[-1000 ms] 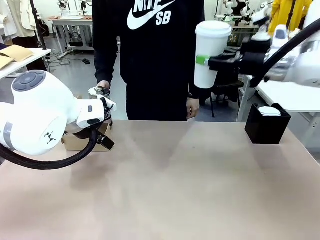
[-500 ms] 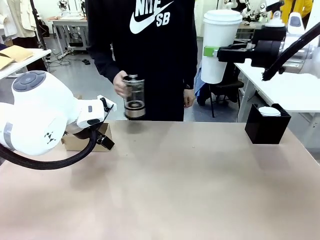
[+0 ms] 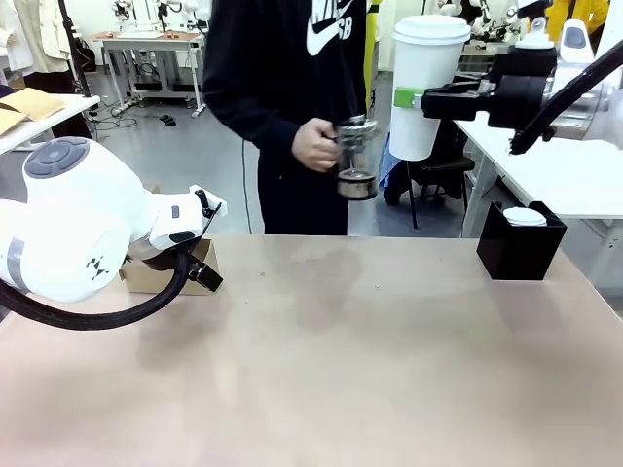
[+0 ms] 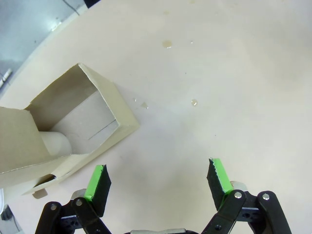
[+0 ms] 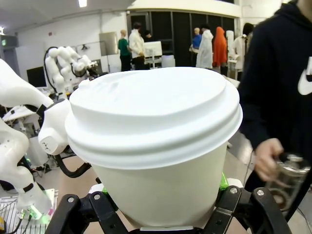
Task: Pour a drink into a cup and package it in a carrier.
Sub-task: Position the Cup Carrier in the center of the table.
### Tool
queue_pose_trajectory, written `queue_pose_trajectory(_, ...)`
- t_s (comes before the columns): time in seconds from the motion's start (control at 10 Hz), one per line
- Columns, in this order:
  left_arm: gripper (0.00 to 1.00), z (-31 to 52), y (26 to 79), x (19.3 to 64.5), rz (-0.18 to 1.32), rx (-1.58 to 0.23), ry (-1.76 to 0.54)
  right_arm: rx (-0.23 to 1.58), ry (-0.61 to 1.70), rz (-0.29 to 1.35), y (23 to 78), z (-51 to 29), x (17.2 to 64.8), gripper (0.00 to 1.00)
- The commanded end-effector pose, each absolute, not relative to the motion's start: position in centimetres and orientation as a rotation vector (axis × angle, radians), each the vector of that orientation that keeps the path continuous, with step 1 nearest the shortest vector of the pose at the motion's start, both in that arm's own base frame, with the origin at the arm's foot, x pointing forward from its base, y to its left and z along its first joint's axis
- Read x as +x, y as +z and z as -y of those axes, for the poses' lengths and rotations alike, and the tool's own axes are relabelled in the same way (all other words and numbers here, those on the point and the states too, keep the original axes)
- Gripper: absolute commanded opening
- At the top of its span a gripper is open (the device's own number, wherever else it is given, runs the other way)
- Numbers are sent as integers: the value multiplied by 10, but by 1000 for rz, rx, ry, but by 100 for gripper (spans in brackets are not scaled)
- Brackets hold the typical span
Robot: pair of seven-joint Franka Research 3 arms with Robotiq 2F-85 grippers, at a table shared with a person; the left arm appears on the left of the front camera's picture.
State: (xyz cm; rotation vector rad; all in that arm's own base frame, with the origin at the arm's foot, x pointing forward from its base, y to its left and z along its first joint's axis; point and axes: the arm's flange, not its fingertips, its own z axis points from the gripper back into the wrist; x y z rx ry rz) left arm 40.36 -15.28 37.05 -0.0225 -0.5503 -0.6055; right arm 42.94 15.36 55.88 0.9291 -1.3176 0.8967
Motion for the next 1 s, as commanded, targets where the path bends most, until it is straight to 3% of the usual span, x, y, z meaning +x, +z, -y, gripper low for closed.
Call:
queue_pose_trajectory(0.0, 100, 152, 370, 404, 550, -24, -604, 930, 899, 1325, 562, -154, 428, 81)
queue_pose_trajectory(0.4, 100, 153, 370, 404, 550, -22, -606, 930, 899, 1325, 562, -154, 428, 81)
queue_pose_trajectory(0.9, 100, 154, 503, 401, 449, -18, -475, 930, 899, 1325, 562, -154, 428, 81)
